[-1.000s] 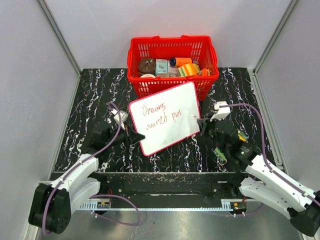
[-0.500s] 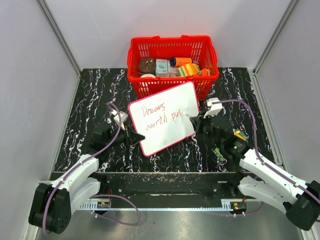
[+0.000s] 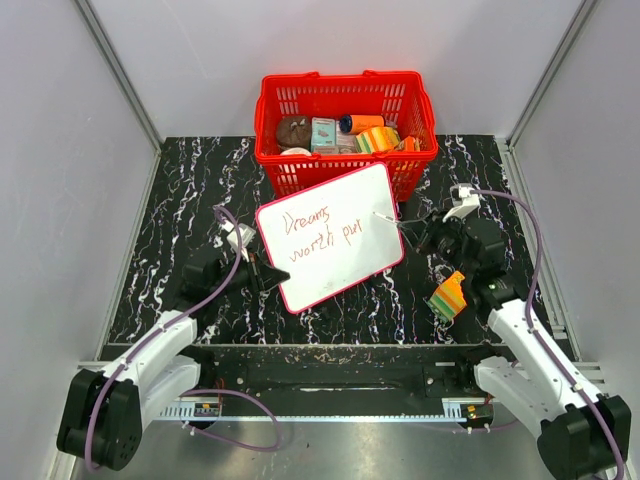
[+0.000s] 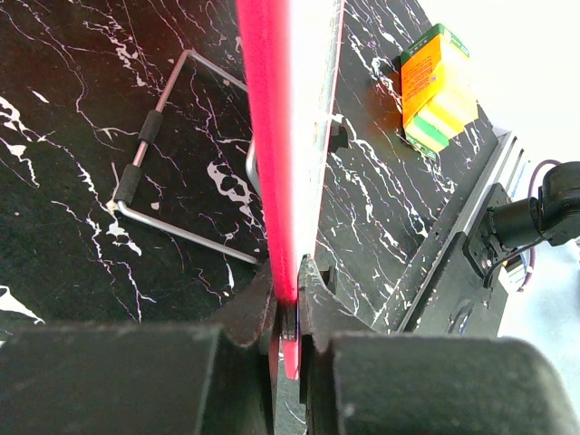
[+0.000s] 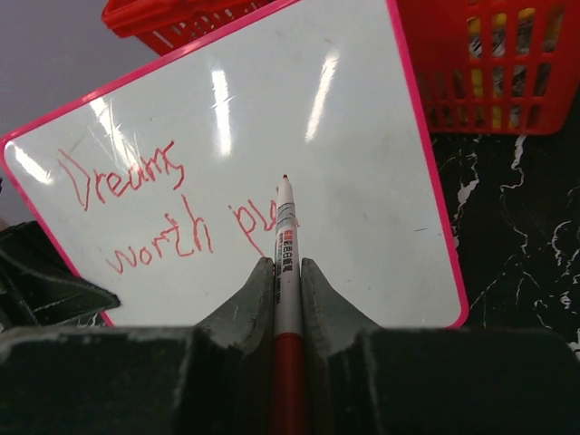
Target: Write a sentence on the whiteboard
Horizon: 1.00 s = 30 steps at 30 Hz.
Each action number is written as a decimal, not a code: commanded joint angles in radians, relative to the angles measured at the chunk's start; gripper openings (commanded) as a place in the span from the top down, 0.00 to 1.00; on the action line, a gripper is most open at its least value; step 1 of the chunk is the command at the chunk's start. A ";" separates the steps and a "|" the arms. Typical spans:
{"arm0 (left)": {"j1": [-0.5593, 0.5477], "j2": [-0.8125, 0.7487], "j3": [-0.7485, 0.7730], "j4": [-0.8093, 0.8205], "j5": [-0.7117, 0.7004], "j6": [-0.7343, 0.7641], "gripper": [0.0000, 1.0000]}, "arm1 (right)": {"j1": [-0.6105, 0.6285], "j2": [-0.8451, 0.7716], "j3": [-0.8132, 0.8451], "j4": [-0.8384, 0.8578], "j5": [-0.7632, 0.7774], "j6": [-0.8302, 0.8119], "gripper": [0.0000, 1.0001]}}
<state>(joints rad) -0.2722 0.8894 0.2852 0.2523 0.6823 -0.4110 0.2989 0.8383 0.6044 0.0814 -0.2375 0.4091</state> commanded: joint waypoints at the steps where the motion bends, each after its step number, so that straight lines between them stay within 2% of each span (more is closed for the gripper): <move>1: 0.018 0.000 -0.009 0.007 -0.136 0.086 1.00 | -0.011 -0.010 -0.002 0.009 -0.137 0.013 1.00; 7: 0.018 0.003 -0.008 0.010 -0.136 0.086 1.00 | -0.012 0.057 0.011 0.003 -0.172 -0.003 1.00; 16: 0.018 0.003 -0.011 0.013 -0.132 0.086 1.00 | -0.012 0.094 0.037 0.006 -0.053 0.016 1.00; 24: 0.018 0.006 -0.009 0.016 -0.125 0.084 1.00 | -0.006 0.119 0.052 0.029 -0.022 0.022 1.00; 30: 0.018 0.008 -0.009 0.016 -0.127 0.084 1.00 | 0.092 0.122 0.083 0.004 0.095 -0.032 1.00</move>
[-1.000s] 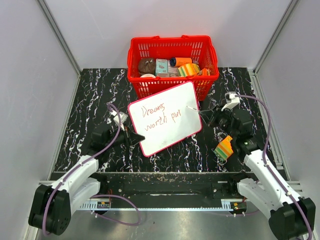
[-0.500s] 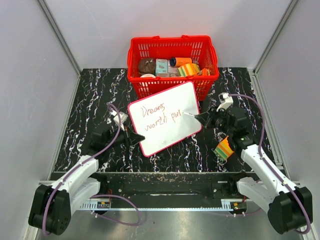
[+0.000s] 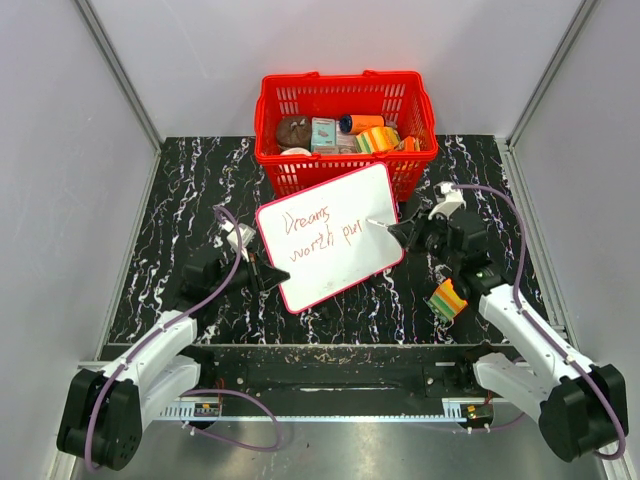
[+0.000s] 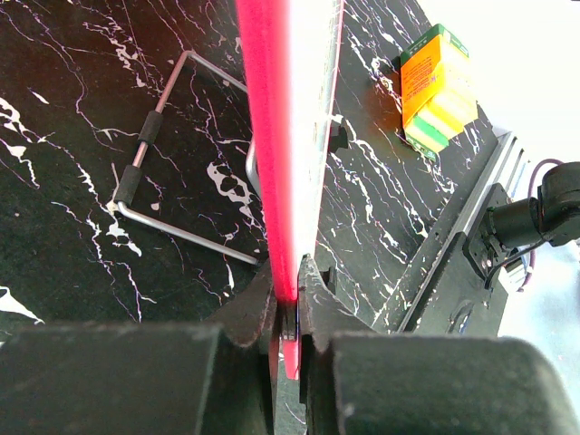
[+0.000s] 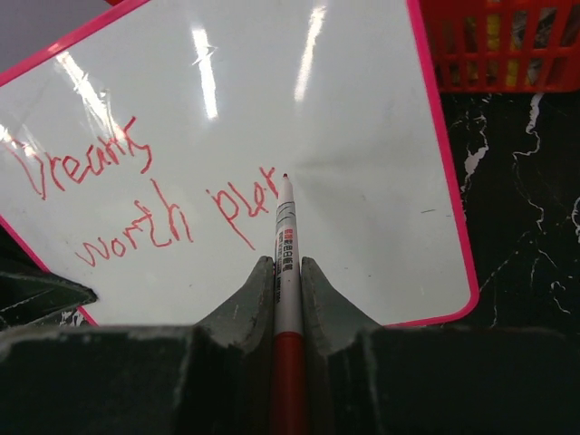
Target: Write a sentence on the whiteboard
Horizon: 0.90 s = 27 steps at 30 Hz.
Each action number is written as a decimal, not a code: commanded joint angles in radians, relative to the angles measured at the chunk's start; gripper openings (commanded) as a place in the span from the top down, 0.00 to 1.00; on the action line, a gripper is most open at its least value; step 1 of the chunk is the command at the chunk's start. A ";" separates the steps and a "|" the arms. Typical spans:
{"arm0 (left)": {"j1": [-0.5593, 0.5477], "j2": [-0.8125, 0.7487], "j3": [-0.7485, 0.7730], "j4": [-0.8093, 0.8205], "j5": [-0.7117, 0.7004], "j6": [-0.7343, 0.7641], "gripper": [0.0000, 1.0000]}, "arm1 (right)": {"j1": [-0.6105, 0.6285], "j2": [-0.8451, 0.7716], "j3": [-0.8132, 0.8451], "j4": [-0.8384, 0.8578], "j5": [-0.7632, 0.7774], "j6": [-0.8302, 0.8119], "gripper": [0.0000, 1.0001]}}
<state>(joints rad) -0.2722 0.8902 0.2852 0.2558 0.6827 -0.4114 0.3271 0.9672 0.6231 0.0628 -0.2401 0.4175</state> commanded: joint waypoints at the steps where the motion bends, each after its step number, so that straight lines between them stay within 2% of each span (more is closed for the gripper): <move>1: 0.018 0.007 -0.011 0.013 -0.127 0.085 1.00 | 0.073 -0.004 0.066 0.025 0.114 -0.042 1.00; 12: 0.018 0.004 -0.012 0.016 -0.126 0.085 1.00 | 0.075 0.016 0.070 0.025 0.157 -0.042 1.00; 27: 0.018 0.006 -0.011 0.014 -0.124 0.086 1.00 | 0.075 0.054 0.073 0.045 0.102 -0.029 1.00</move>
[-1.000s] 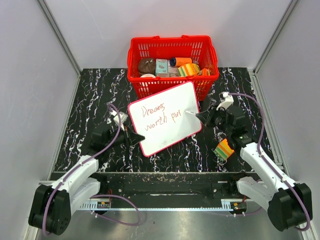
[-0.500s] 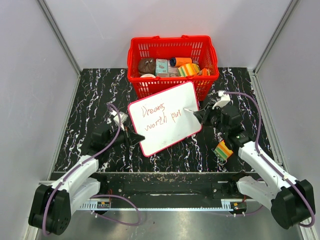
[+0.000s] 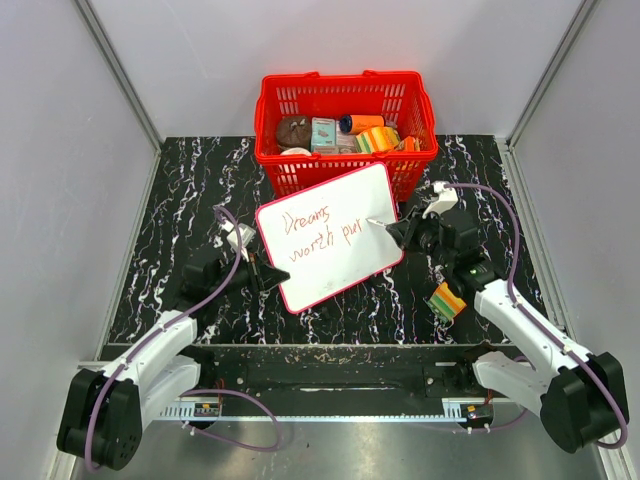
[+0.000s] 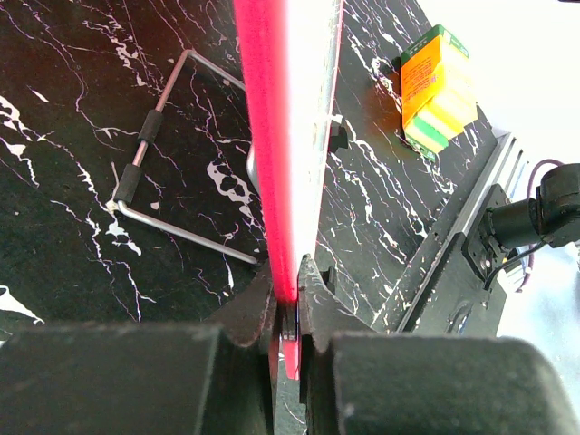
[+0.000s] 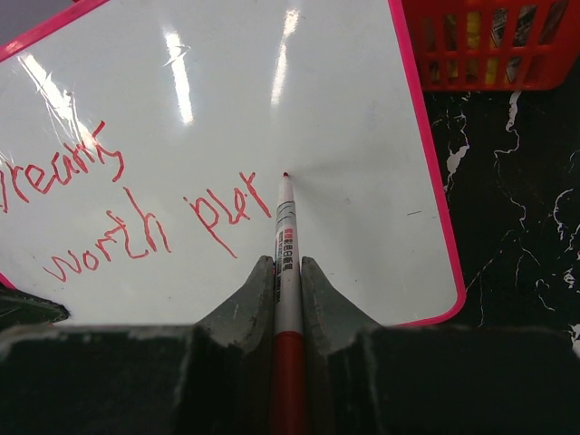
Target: Write a sentence on the whiteboard
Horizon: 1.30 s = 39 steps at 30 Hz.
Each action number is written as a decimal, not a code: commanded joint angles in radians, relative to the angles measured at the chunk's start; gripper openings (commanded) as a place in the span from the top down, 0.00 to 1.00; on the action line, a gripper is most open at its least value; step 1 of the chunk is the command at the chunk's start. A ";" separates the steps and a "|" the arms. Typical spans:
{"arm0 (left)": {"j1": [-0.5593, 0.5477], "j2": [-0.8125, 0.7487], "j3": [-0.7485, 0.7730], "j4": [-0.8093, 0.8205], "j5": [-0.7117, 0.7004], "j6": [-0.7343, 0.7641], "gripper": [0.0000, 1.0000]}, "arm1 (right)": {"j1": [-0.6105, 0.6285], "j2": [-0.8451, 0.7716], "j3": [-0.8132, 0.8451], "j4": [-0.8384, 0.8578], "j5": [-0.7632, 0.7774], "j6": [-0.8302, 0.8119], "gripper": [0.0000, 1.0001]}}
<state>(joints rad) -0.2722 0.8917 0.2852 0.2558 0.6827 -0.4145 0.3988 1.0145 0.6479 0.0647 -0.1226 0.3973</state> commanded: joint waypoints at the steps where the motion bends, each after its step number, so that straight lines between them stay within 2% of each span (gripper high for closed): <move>1: 0.018 0.004 -0.011 0.014 -0.124 0.089 1.00 | 0.003 0.009 0.048 0.044 -0.018 -0.008 1.00; 15: 0.018 0.007 -0.012 0.016 -0.121 0.088 1.00 | 0.011 0.009 0.055 0.037 -0.054 -0.011 1.00; 39: 0.018 0.010 -0.009 0.016 -0.124 0.091 1.00 | 0.017 -0.034 0.009 -0.046 0.006 -0.023 1.00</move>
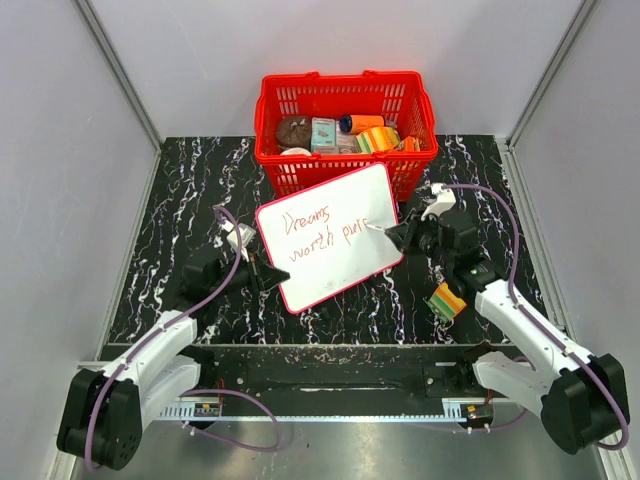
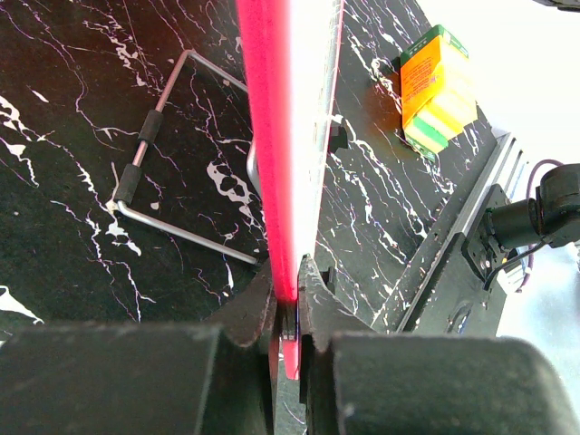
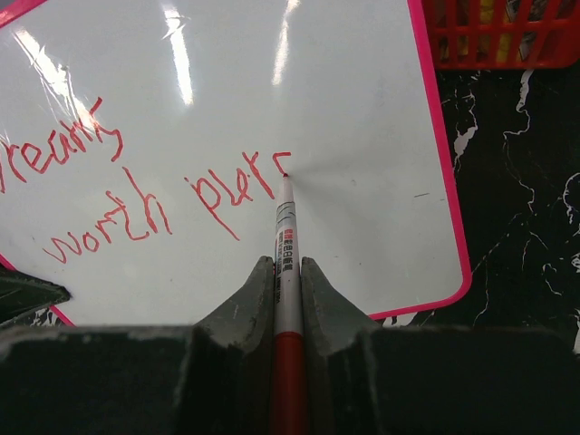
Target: Write a sentence on the whiteboard
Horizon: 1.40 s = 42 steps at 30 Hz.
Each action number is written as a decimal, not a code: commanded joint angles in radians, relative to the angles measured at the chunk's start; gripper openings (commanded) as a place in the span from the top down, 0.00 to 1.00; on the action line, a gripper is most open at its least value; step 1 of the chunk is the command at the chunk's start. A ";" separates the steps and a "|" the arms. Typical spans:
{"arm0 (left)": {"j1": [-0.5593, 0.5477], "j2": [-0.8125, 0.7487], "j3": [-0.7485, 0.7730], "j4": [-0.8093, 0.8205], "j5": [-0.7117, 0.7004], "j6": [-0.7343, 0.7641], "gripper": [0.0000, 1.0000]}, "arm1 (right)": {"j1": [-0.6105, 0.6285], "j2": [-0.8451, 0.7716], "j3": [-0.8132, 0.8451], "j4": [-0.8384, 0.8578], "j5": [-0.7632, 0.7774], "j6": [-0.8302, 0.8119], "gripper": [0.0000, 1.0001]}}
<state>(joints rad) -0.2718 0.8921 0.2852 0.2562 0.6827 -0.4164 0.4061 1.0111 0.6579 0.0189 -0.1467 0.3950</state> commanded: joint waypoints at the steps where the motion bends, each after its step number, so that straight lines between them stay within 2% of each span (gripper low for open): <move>1: 0.017 0.007 -0.011 0.015 -0.124 0.091 1.00 | 0.010 -0.032 -0.003 0.000 0.035 -0.019 1.00; 6: 0.017 0.007 -0.011 0.015 -0.124 0.091 1.00 | 0.010 -0.039 0.003 -0.013 0.070 -0.019 1.00; 18: 0.017 0.008 -0.009 0.015 -0.124 0.091 1.00 | 0.010 -0.043 -0.010 -0.045 0.036 -0.021 1.00; 42: 0.016 0.013 -0.009 0.015 -0.121 0.093 1.00 | 0.011 0.000 0.043 0.055 -0.008 -0.002 1.00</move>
<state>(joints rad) -0.2718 0.8921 0.2848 0.2565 0.6827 -0.4164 0.4072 1.0023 0.6510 0.0189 -0.1436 0.3908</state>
